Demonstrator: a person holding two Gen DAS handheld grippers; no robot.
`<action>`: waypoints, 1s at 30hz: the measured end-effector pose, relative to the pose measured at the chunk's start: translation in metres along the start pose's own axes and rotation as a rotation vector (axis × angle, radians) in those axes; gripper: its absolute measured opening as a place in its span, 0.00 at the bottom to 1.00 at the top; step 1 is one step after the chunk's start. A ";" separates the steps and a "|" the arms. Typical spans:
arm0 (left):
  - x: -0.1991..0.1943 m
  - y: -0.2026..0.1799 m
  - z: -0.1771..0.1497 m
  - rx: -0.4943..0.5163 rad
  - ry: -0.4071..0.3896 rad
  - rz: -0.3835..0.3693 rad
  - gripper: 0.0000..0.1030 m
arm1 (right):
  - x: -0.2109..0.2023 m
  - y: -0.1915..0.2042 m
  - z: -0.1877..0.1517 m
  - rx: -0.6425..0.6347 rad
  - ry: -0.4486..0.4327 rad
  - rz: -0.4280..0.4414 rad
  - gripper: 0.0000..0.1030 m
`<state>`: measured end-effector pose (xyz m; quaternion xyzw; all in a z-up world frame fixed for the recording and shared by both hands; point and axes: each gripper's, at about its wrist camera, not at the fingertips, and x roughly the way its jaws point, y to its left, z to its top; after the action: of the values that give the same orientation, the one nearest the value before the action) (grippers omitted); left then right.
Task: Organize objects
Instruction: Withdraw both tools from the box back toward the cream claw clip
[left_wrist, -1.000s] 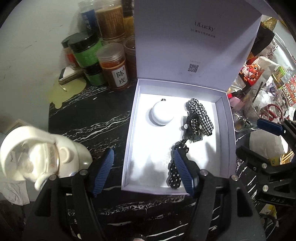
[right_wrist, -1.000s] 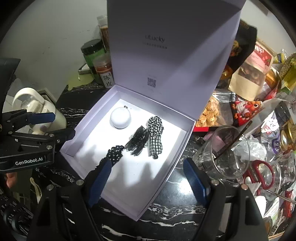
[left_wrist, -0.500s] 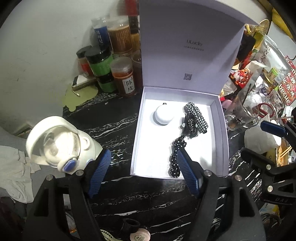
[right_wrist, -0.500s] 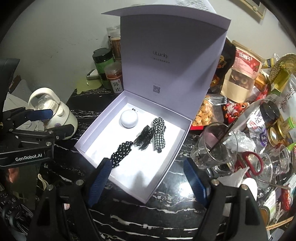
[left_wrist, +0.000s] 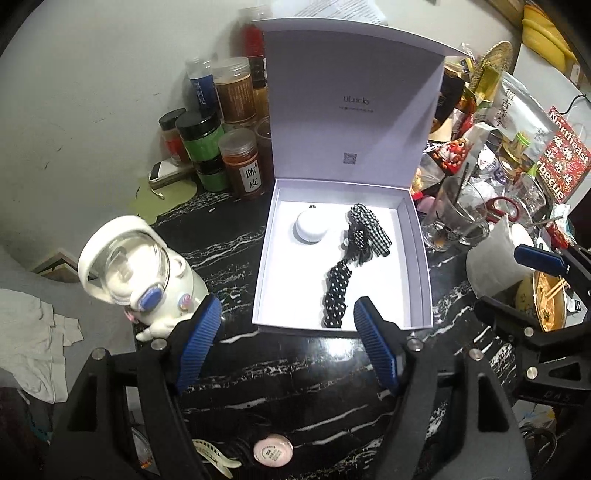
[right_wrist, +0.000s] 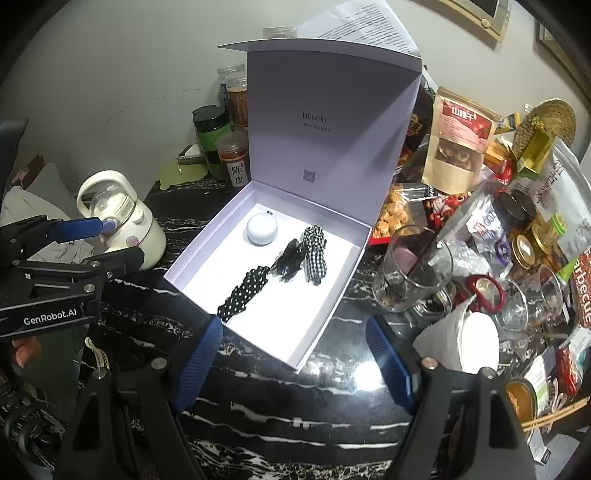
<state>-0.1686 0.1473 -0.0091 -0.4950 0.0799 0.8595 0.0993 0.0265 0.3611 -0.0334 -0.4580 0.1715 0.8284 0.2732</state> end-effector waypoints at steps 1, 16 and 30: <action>-0.001 0.000 -0.003 0.001 0.000 -0.001 0.71 | -0.002 0.001 -0.002 0.000 0.000 0.000 0.79; -0.017 0.008 -0.048 -0.026 0.032 0.005 0.71 | -0.005 0.031 -0.029 -0.035 0.031 0.036 0.79; -0.019 0.040 -0.088 -0.102 0.086 0.039 0.71 | 0.009 0.074 -0.037 -0.113 0.078 0.093 0.79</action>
<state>-0.0962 0.0865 -0.0347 -0.5343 0.0498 0.8421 0.0536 0.0018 0.2852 -0.0576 -0.4960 0.1559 0.8302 0.2012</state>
